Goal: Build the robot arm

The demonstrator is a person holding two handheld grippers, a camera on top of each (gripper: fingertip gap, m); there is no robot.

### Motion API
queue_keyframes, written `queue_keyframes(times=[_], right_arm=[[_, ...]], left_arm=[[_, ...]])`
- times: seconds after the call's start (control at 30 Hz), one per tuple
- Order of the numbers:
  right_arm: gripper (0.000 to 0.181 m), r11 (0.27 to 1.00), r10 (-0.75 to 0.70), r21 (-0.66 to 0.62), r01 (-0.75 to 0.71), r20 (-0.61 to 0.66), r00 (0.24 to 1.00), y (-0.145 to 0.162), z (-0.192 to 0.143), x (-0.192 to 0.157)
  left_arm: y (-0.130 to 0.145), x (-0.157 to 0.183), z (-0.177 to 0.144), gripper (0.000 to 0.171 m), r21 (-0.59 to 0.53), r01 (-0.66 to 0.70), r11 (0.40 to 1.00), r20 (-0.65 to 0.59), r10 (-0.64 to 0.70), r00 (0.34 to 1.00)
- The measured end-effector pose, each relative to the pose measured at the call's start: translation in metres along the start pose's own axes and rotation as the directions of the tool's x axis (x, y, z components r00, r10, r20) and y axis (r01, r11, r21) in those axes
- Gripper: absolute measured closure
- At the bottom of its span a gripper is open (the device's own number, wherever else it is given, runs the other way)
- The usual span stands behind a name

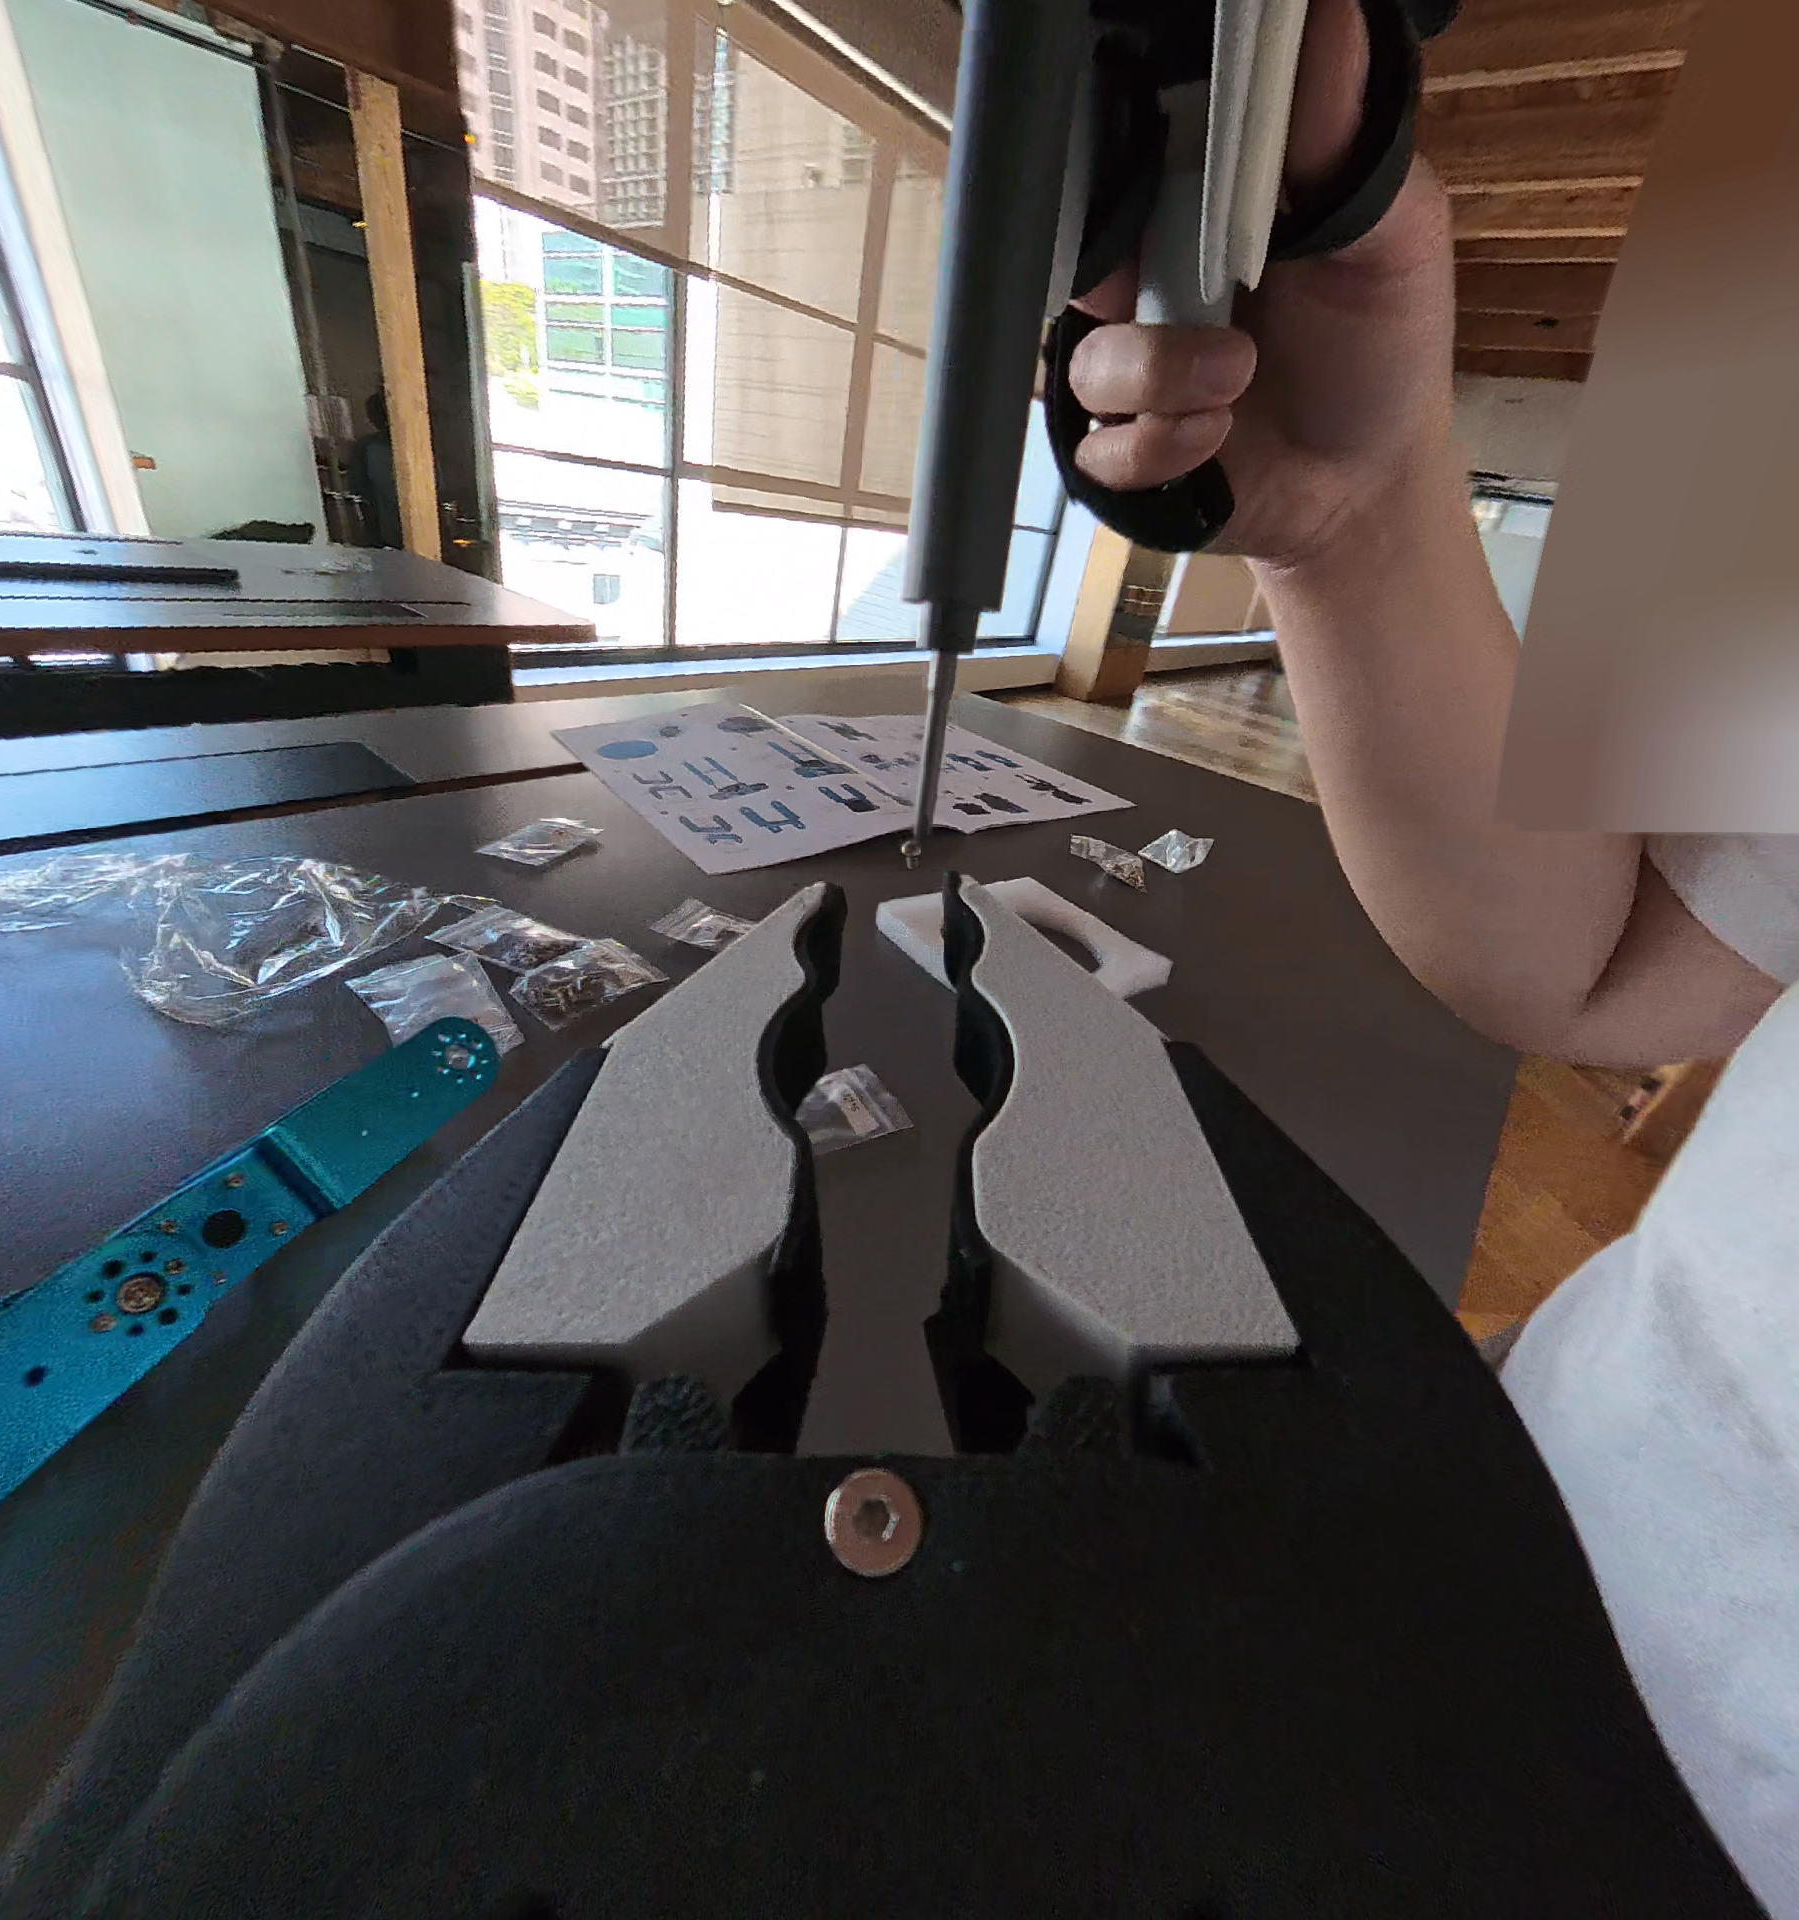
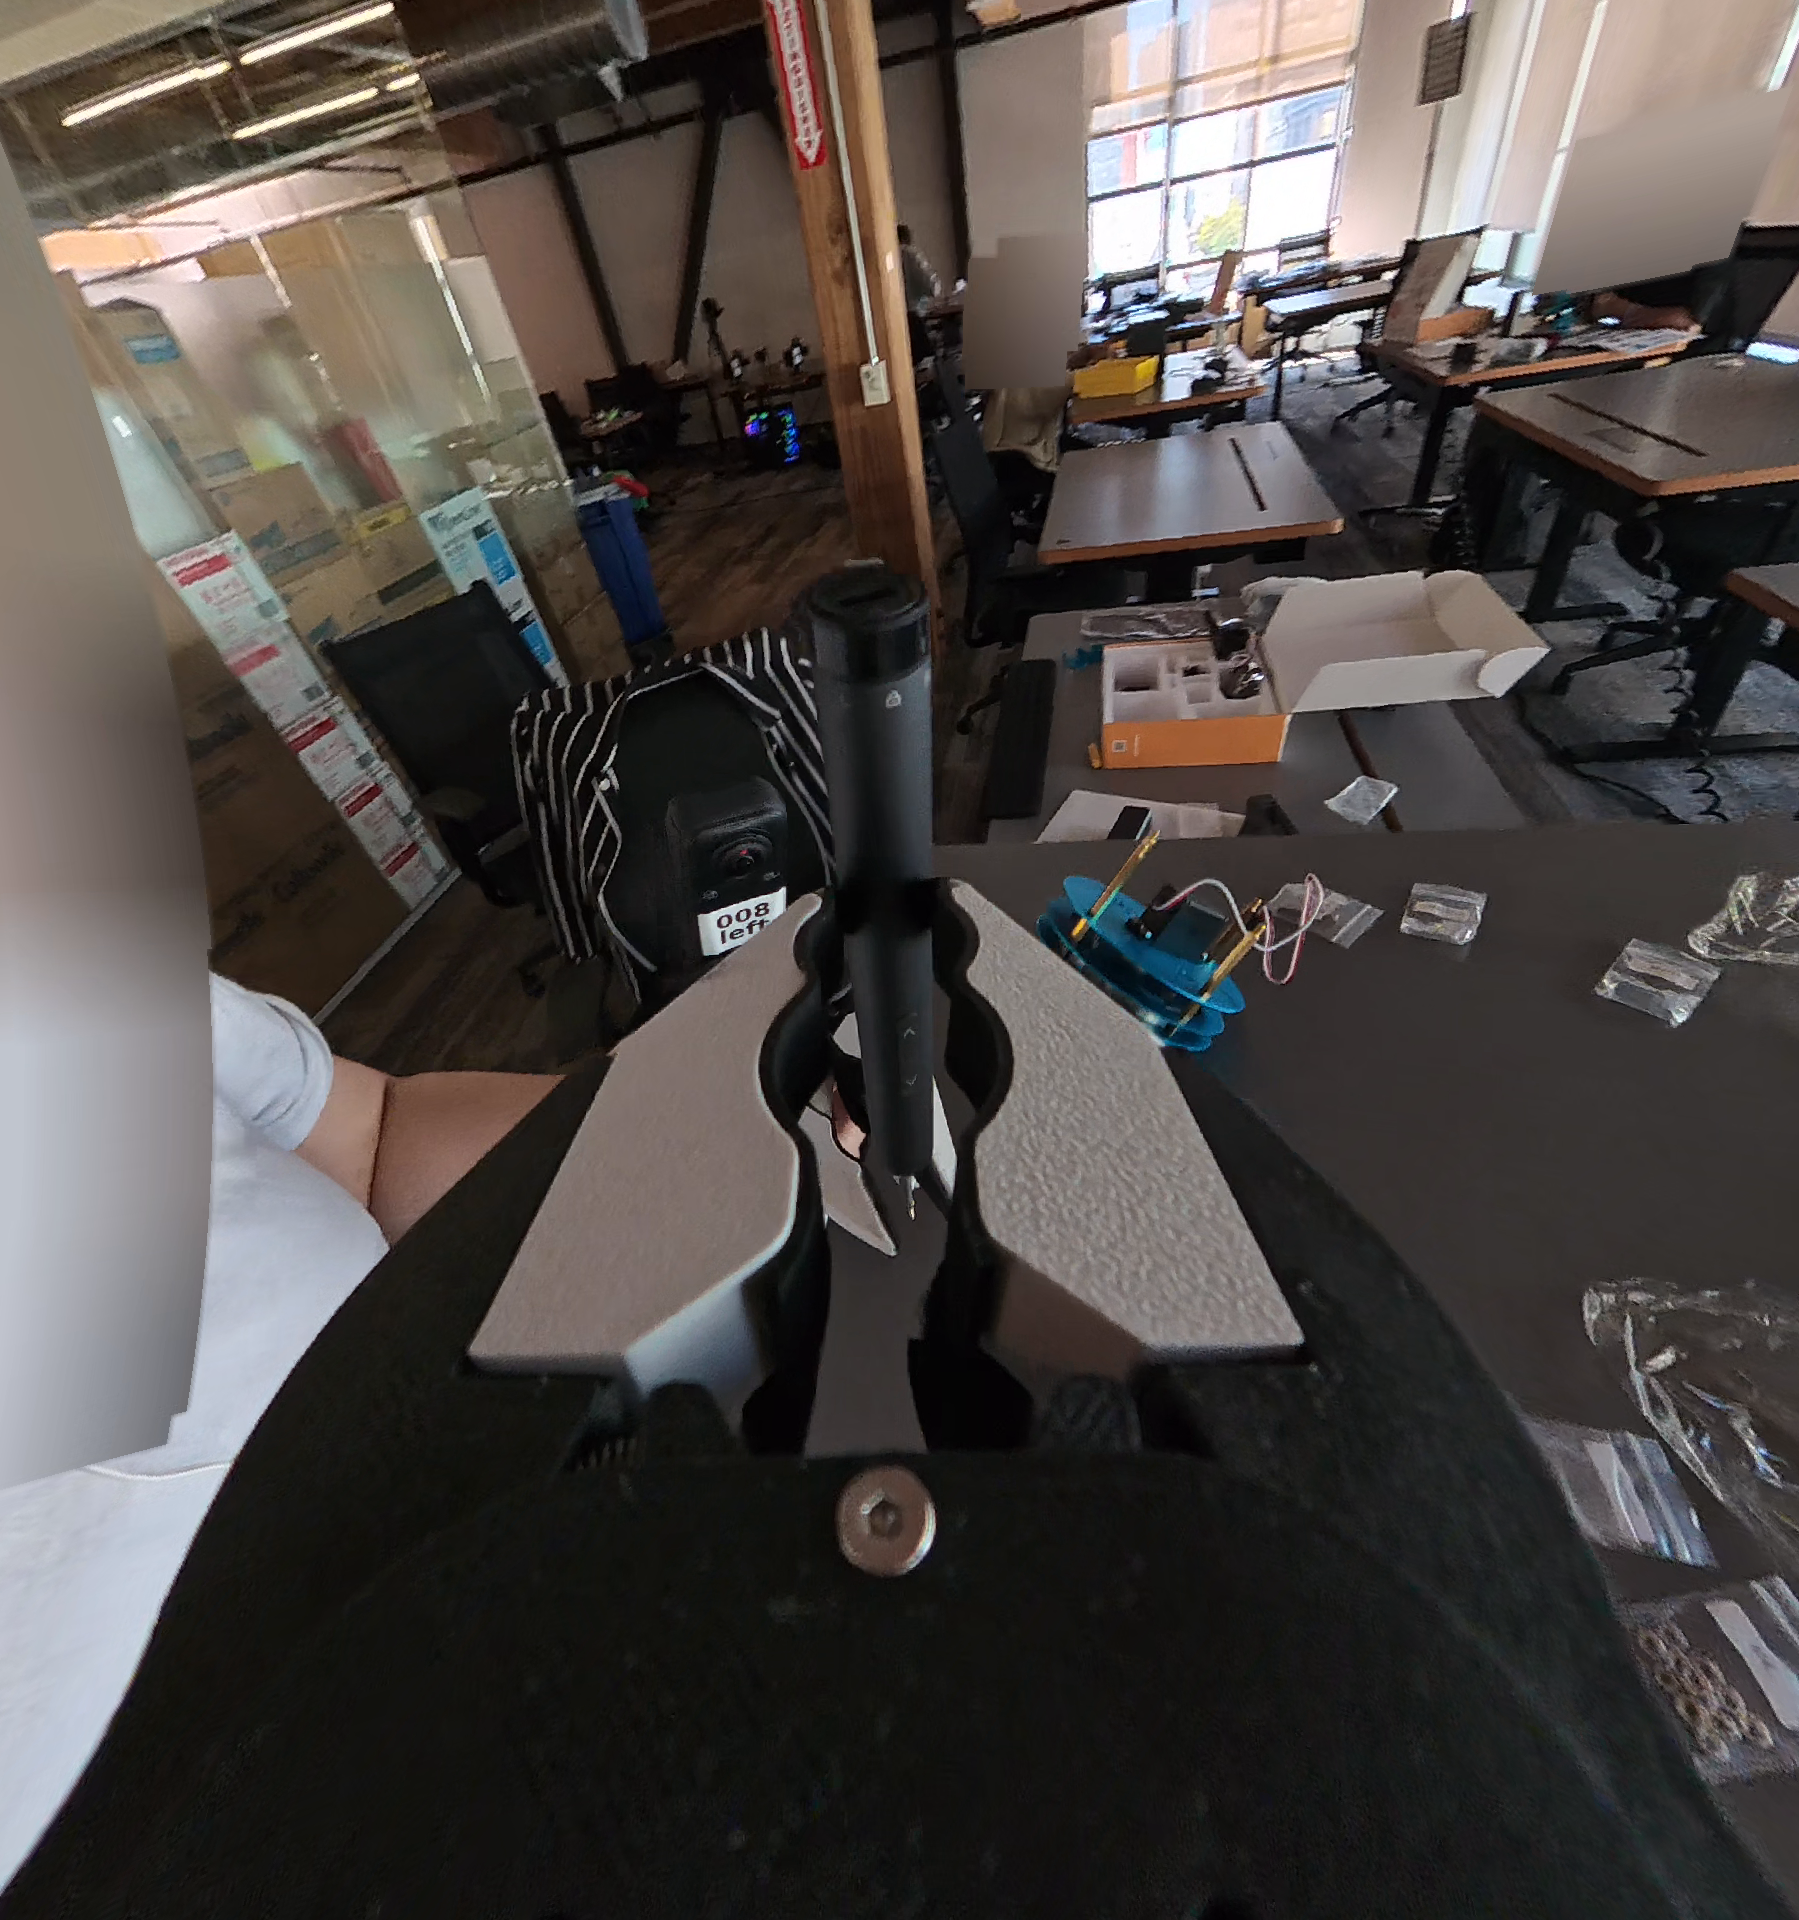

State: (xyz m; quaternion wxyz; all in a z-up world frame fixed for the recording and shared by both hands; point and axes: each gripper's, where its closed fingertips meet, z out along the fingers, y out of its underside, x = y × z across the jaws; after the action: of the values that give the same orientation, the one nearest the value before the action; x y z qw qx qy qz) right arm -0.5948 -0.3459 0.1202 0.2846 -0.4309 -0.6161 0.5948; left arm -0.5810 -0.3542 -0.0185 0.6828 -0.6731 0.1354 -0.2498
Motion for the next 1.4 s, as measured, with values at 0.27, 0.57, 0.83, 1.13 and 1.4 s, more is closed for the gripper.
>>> queue_keyframes(times=[0.27,0.57,0.83,1.13,1.4], right_arm=[[0.165,0.999,0.043,0.035,-0.039,-0.124,0.991,-0.003,0.048,0.018],[0.166,0.999,0.048,0.027,-0.045,-0.158,0.986,-0.007,0.056,0.030],[0.165,0.999,0.031,0.014,-0.029,-0.132,0.991,-0.016,0.051,0.032],[0.165,1.000,0.021,-0.015,-0.022,-0.090,0.996,-0.016,0.050,0.032],[0.165,0.999,0.027,-0.037,-0.029,-0.040,0.999,-0.013,0.055,0.020]], left_arm=[[-0.005,-0.036,-0.037,0.163,-0.036,0.020,0.999,-0.174,-0.026,0.984],[-0.008,-0.049,-0.039,0.171,0.000,0.033,0.999,-0.221,-0.032,0.975],[-0.005,-0.050,-0.029,0.171,-0.003,0.043,0.999,-0.196,-0.043,0.980],[-0.017,-0.052,-0.032,0.154,-0.010,-0.187,0.982,-0.080,0.186,0.979],[-0.018,-0.040,-0.041,0.157,-0.186,-0.472,0.862,-0.234,0.428,0.873]])
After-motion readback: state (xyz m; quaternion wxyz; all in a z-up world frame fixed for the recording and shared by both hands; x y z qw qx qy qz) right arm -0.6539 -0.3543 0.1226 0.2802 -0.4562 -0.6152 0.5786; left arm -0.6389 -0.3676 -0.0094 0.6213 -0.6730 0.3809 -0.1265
